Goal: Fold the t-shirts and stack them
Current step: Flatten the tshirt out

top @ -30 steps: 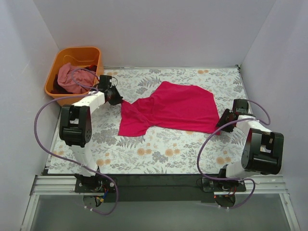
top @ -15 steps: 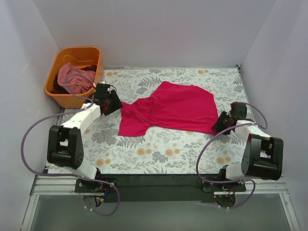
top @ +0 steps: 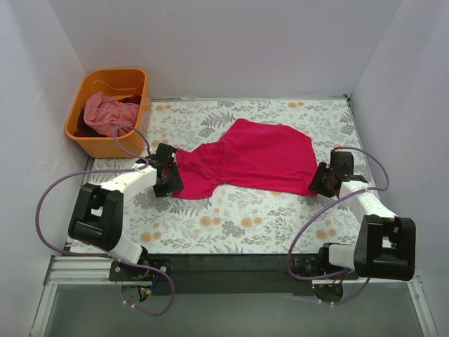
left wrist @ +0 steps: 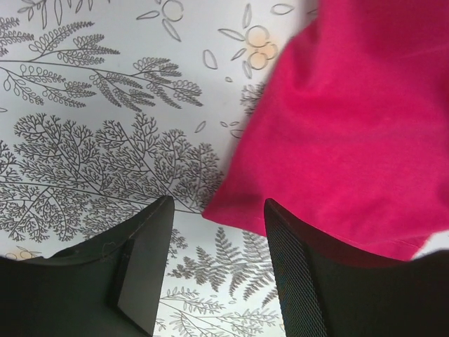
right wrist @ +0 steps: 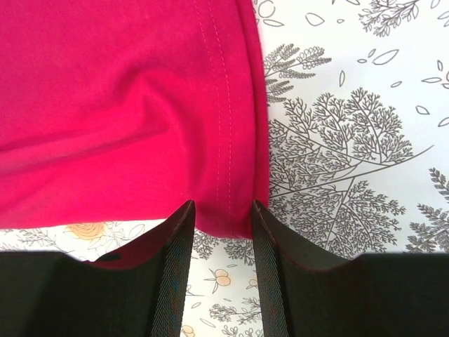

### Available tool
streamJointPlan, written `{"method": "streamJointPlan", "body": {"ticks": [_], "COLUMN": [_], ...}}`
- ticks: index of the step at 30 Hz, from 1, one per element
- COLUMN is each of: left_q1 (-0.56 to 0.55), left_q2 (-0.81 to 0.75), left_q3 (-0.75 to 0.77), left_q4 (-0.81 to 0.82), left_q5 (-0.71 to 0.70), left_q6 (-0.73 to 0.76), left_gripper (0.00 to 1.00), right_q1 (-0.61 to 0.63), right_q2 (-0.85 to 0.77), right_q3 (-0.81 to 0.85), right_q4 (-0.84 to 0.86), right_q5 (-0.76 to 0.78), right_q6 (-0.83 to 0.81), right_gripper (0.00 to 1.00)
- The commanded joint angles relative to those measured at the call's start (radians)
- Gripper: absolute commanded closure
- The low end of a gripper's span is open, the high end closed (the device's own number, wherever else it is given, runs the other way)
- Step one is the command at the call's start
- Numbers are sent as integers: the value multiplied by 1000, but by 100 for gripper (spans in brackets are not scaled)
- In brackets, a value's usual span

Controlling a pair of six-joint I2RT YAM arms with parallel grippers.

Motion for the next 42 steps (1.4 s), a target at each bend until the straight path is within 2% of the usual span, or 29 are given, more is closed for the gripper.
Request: {"method": "streamJointPlan", "body": {"ticks": [1,9,12,13,16,17,18,21,24,29,35,42], "left_q1": [-12,-39,-47,-49,-56,-56,-56,-56,-55,-55,-55,-53], "left_q2": [43,106,114,114,108,104,98,65,9,-67,-77,-98], "left_q3": [10,19,16,9,-10,-14,-16,-21,-28,-51,-93,-94], "left_q4": [-21,-16,-19,-20,-20,-21,-25,-42,-50,-31,10,18], "left_q5": [-43,-71,-65,-65,-55,-55,-54,-65,-81,-98,-98,-121], "left_q6": [0,-6,-7,-9,-19,-20,-24,-29,-32,-41,-43,-36], "left_gripper": [48,53,62,72,85,95,100,100,100,100,100,100], "right_q1": [11,24,27,28,30,30,31,33,39,42,42,42], "right_q2": [-13,-11,-8,-8,1,3,12,27,35,65,95,96], "right_q3": [-3,5,9,12,22,23,23,26,31,32,32,14], "right_q4": [-12,-14,-17,-17,-18,-20,-18,-20,-23,-34,-98,-106], "right_q5": [60,102,117,120,132,135,136,132,137,148,201,137], "right_q6": [-20,-35,-35,-35,-38,-37,-38,-35,-33,-27,-7,25], "right_gripper": [55,53,53,53,53,52,53,47,45,45,45,47]}}
